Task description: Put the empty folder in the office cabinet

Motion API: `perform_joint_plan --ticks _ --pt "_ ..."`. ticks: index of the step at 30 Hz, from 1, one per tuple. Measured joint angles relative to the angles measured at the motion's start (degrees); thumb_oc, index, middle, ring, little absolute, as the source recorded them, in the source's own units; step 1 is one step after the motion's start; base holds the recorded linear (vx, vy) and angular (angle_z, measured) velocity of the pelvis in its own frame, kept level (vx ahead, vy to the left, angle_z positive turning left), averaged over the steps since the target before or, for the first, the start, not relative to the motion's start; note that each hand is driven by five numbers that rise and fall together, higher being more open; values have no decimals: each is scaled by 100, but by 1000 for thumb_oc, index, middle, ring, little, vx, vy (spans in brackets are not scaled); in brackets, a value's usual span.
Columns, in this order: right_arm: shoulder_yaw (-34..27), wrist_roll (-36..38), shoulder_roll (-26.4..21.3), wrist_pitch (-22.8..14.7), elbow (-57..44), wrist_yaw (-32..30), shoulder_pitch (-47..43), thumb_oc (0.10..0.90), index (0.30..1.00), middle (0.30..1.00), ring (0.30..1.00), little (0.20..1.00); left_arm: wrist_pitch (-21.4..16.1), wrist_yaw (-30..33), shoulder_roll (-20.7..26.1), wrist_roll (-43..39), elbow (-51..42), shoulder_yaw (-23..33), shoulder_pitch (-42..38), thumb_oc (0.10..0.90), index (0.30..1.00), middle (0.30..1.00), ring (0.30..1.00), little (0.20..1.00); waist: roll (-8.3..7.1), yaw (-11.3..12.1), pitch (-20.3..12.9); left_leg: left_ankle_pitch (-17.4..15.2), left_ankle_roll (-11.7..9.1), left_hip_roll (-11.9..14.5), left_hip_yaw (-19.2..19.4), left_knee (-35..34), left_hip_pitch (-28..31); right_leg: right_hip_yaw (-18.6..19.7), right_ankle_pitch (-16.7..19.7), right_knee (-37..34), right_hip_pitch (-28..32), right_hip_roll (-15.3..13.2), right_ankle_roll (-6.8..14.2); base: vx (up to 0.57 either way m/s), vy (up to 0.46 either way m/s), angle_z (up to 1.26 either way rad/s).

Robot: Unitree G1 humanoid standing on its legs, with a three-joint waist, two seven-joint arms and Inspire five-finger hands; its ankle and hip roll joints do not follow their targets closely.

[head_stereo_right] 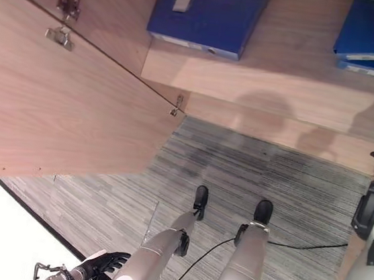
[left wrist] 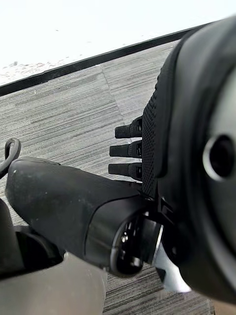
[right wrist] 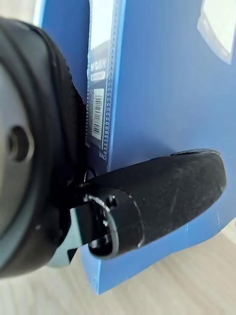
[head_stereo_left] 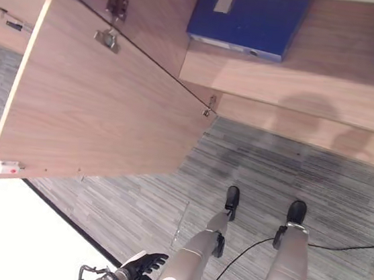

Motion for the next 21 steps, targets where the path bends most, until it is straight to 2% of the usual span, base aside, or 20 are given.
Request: perform_joint_plan --ticks 21 --pt "214 -9 -83 102 54 -191 -106 400 300 300 300 300 4 24 -9 1 103 15 0 800 900 900 900 900 15 -26 -11 93 -1 -1 15 -212 290 19 -7 -11 176 -1 12 0 -1 -1"
